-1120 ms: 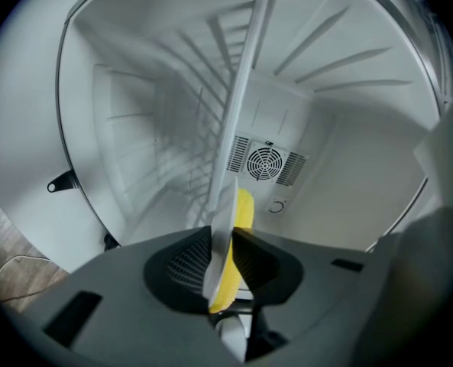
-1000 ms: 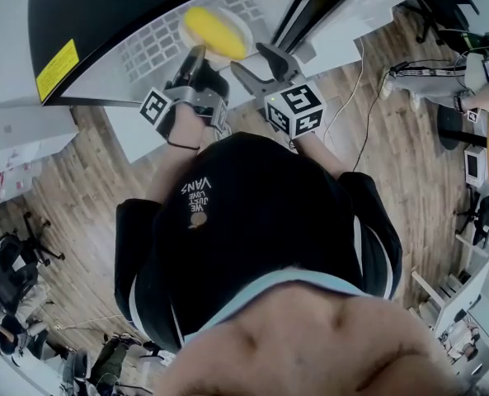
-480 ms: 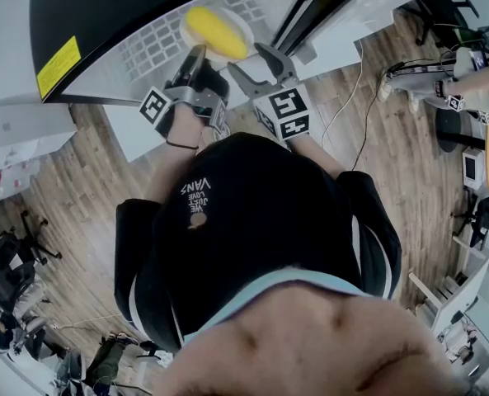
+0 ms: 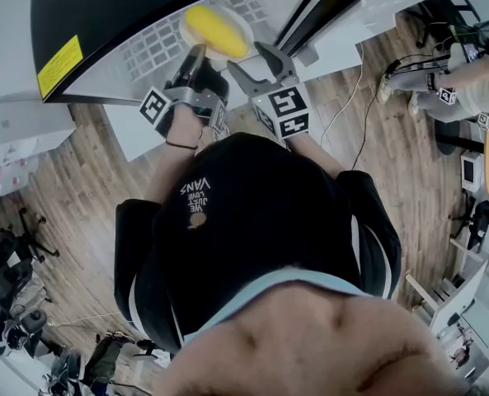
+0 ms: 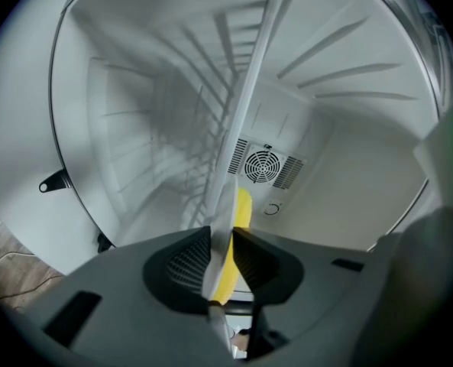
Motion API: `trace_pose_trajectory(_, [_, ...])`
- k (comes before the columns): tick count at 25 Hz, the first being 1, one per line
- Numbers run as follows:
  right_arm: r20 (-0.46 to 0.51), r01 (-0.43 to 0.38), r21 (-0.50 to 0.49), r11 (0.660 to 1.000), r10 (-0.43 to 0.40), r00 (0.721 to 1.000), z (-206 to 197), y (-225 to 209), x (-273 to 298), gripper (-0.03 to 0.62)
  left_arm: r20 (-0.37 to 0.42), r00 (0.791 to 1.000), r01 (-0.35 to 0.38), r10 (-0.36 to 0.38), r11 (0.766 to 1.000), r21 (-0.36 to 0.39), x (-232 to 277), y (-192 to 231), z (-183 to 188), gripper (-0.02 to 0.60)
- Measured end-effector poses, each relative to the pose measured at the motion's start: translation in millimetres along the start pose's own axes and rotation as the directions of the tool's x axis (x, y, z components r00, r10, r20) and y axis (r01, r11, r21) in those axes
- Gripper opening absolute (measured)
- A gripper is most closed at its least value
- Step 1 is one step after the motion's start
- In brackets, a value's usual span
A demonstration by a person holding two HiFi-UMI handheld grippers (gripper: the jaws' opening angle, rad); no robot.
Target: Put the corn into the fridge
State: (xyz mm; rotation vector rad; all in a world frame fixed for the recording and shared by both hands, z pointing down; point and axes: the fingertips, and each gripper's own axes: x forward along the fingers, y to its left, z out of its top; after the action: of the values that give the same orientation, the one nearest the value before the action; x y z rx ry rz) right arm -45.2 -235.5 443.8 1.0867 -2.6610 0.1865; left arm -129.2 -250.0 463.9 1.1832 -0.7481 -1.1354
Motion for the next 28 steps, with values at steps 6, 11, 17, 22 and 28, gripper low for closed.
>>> trace_pose_trajectory(6, [-0.005,-0.002,0.004,1.0,0.002,1.0,-0.6,-5.1,6.6,0.267,-0.018,1.0,0.011,-0.011,1.0,0.008,2.9,-0.2,-1.4,0.067])
trace_pose_trajectory(11, [-0.006,-0.002,0.005,1.0,0.002,1.0,2.1,-10.8,12.5,0.267,-0.041,0.999,0.014,-0.014,1.0,-0.005,6.8,1.3,-6.8,0.067])
trace_pose_trajectory(17, [-0.001,0.0,0.003,1.0,0.0,1.0,4.8,-12.9,16.6,0.268,-0.044,0.999,0.008,-0.008,1.0,-0.011,4.4,3.3,-6.8,0.067])
trace_pose_trajectory(22, [-0.003,-0.001,0.007,1.0,0.001,1.0,4.8,-16.4,20.2,0.267,-0.042,0.999,0.007,-0.008,1.0,-0.02,3.6,4.4,-6.3,0.067])
trace_pose_trajectory(28, [-0.004,0.002,0.002,1.0,-0.002,1.0,6.4,-23.7,26.0,0.267,-0.029,1.0,0.001,-0.001,1.0,-0.018,1.6,7.9,-2.7,0.067])
